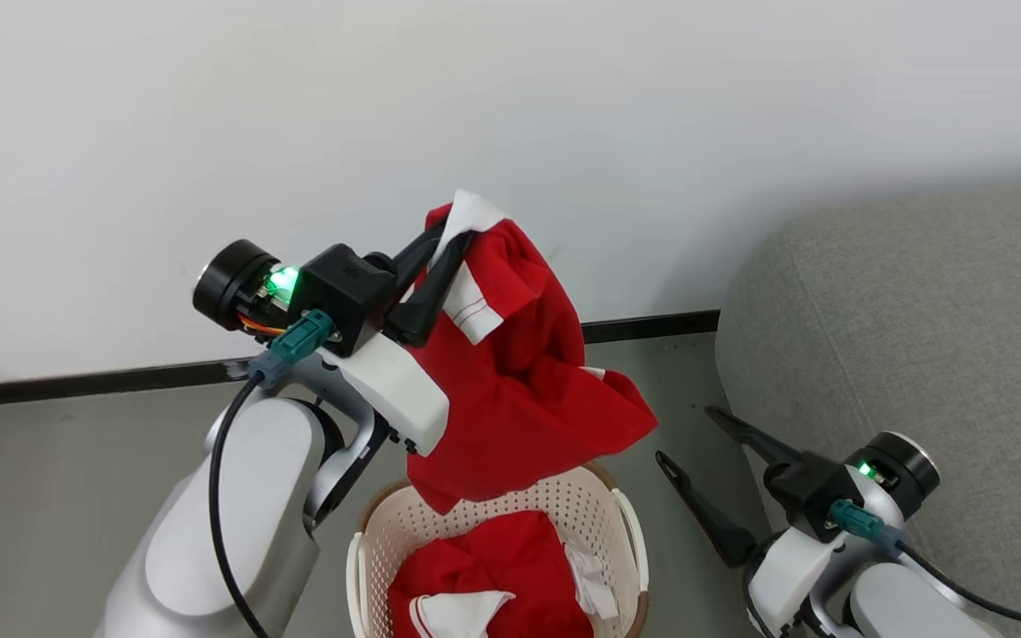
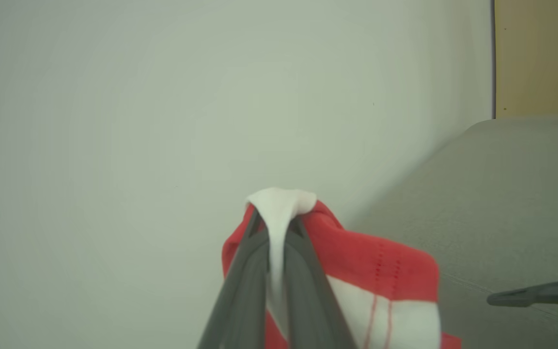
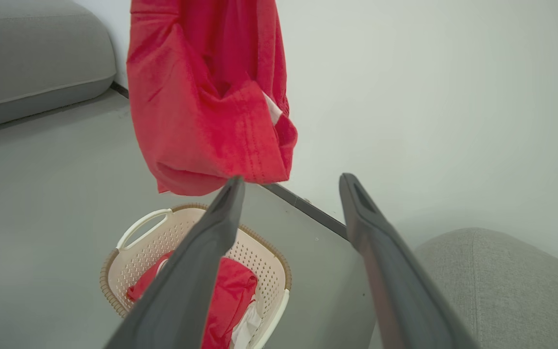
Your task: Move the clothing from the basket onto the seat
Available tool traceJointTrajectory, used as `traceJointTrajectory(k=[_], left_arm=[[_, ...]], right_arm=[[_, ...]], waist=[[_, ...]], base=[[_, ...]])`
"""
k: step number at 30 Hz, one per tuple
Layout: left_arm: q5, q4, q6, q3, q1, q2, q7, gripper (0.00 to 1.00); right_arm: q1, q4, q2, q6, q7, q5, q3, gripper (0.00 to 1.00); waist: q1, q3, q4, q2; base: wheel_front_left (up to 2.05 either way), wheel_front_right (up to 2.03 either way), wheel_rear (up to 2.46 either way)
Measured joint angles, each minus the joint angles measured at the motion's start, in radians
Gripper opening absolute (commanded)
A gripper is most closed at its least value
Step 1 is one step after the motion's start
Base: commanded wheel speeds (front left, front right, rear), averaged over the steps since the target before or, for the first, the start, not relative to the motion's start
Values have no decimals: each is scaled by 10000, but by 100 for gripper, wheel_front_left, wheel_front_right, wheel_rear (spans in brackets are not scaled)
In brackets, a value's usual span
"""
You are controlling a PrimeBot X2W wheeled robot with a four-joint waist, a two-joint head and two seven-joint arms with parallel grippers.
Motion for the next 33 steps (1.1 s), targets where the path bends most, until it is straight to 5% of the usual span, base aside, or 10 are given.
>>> traceJointTrajectory(k=[33], left_arm=[[-337,-965,2,-656,332,-194,1047,0]], right_arm=[[-1649,1521,-132,0,2,242,3480,100]], waist=[[0,-539,886,-1]], base=[[0,0,0]])
